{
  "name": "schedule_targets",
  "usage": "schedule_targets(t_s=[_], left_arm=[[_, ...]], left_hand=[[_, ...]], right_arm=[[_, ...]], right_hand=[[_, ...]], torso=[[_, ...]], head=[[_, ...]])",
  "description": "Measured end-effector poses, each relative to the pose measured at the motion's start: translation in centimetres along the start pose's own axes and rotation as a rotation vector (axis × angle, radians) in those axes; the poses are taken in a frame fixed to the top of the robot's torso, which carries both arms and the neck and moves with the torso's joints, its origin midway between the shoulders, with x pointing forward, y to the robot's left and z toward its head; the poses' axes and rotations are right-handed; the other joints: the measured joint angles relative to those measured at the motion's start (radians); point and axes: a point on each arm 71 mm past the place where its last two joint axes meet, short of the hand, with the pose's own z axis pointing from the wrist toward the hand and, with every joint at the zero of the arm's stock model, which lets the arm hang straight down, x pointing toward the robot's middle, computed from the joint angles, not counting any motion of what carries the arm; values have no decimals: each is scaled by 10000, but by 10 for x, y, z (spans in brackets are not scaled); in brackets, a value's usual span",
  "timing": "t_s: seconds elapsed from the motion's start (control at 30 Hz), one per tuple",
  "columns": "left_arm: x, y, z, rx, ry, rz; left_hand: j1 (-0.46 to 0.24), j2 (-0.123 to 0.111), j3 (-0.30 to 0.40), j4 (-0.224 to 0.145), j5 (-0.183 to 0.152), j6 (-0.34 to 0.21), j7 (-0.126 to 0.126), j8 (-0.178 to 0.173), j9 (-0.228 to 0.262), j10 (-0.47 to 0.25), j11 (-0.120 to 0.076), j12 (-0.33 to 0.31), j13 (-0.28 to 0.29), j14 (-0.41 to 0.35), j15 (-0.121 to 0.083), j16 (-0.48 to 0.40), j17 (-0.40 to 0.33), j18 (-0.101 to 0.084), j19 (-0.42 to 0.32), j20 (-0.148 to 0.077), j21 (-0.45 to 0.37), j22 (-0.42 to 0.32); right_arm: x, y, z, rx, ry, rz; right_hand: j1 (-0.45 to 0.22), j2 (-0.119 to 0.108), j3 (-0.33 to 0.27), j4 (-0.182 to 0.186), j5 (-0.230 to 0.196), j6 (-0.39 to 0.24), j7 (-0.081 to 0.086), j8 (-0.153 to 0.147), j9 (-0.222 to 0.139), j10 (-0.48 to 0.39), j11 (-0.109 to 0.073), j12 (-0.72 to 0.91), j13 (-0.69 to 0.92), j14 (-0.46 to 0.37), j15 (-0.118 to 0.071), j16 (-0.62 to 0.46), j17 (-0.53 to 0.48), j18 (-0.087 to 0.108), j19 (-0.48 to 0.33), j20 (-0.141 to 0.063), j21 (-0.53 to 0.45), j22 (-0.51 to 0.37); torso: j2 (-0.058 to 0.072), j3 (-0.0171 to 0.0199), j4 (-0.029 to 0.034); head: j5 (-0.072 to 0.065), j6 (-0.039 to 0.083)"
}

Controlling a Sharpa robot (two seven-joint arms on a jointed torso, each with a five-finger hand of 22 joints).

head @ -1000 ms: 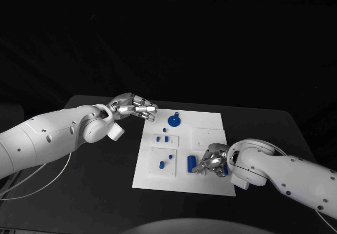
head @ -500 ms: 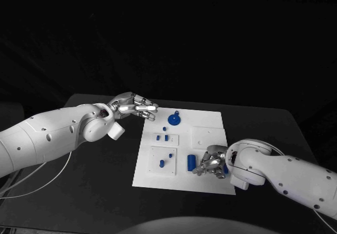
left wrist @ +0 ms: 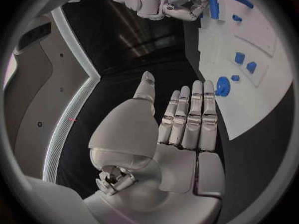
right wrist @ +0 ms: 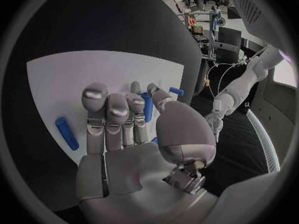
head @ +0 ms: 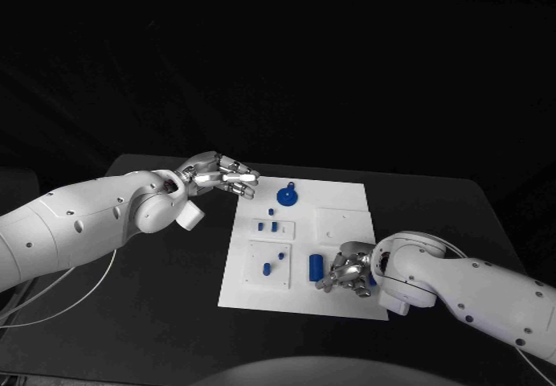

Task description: Assemble the parts on the task board

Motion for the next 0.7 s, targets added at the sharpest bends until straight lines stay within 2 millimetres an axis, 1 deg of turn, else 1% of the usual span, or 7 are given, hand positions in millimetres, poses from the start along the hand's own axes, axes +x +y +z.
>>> schedule_targets(t_s=[0.1, 0.23, 0.3, 0.37, 0.5, 0.63, 0.7], left_arm=[[-1, 0, 0, -15, -18, 4], [-2, 1, -1, -33, -51, 11], [-3, 1, -2, -44, -74, 16], [-4, 2, -2, -58, -105, 23], [-6, 2, -3, -86, -166, 42], [-7, 3, -4, -103, -247, 74], [-8, 3, -4, -101, -295, 87]], left_hand=[[0, 0, 0, 0, 0, 0, 0, 0, 0, 0, 0, 0, 0, 0, 0, 0, 0, 0, 0, 0, 0, 1], [0, 0, 0, 0, 0, 0, 0, 0, 0, 0, 0, 0, 0, 0, 0, 0, 0, 0, 0, 0, 0, 1], [0, 0, 0, 0, 0, 0, 0, 0, 0, 0, 0, 0, 0, 0, 0, 0, 0, -1, 0, 0, 0, 1], [0, 0, 0, 0, 0, 0, 0, 0, 0, 0, 0, 0, 0, 0, 0, 0, 0, 0, -17, 17, 0, 1], [-3, -2, 0, 0, 0, 0, 0, 0, 6, 0, 0, 0, 0, -107, 47, 0, 0, 0, -102, 96, 0, -19], [-81, -80, 27, 82, 0, 0, 0, 0, 9, 56, -56, 0, 0, -231, 52, 0, 0, -1, -306, 124, 0, -42], [-81, -80, 42, 97, 0, 0, 0, 0, 8, 131, -59, 0, 0, -231, 52, 0, 9, -1, -306, 124, 0, -31]], right_arm=[[0, -5, -2, 43, -9, -16], [-2, -9, -8, 4, -53, -26], [-5, -11, -11, -78, -99, 14], [-12, -15, -17, -195, -182, 99], [-28, -20, -28, -484, -418, 328], [-45, -23, -37, -833, -752, 600], [-53, -26, -42, -953, -919, 696]], right_hand=[[161, -266, -288, 261, -14, -1, 1, 0, -3, -1, 1, 0, 0, 0, 0, 0, -31, 0, 0, 0, -22, 0], [564, -669, -722, 865, -247, -237, 161, -10, 8, -56, 56, 39, 71, 0, 0, -66, -69, 0, 0, 0, -70, 0], [597, -703, -820, 964, -320, -240, 165, -10, 26, -56, 56, 40, 88, 0, 0, -105, -79, -1, 0, 0, -120, 0], [597, -700, -891, 1034, -320, -251, 176, -10, 38, -56, 56, 40, 90, 0, 0, -105, -80, -1, 0, 0, -120, 0], [842, -621, -992, 960, -250, -490, 237, -11, 33, -57, 56, 46, 92, 0, 0, -105, -80, 0, 0, 0, -120, 0], [1155, -327, -924, 630, -232, -498, 244, -11, 71, 1, 114, 333, 253, 0, 0, -105, -80, -1, 0, 0, -120, 0], [1261, -220, -883, 326, -313, -383, 130, -10, 227, 0, 111, 476, 353, 0, 0, -105, -80, -1, 0, 0, -120, 0]], torso=[[-2, 3, -6], [-2, 5, -8], [-3, 9, -12], [-5, 9, -12], [-9, 9, -24], [-10, 14, -36], [-10, 18, -43]], head=[[0, 8], [-18, 19], [-26, 34], [-46, 54], [-133, 100], [-236, 142], [-275, 162]])
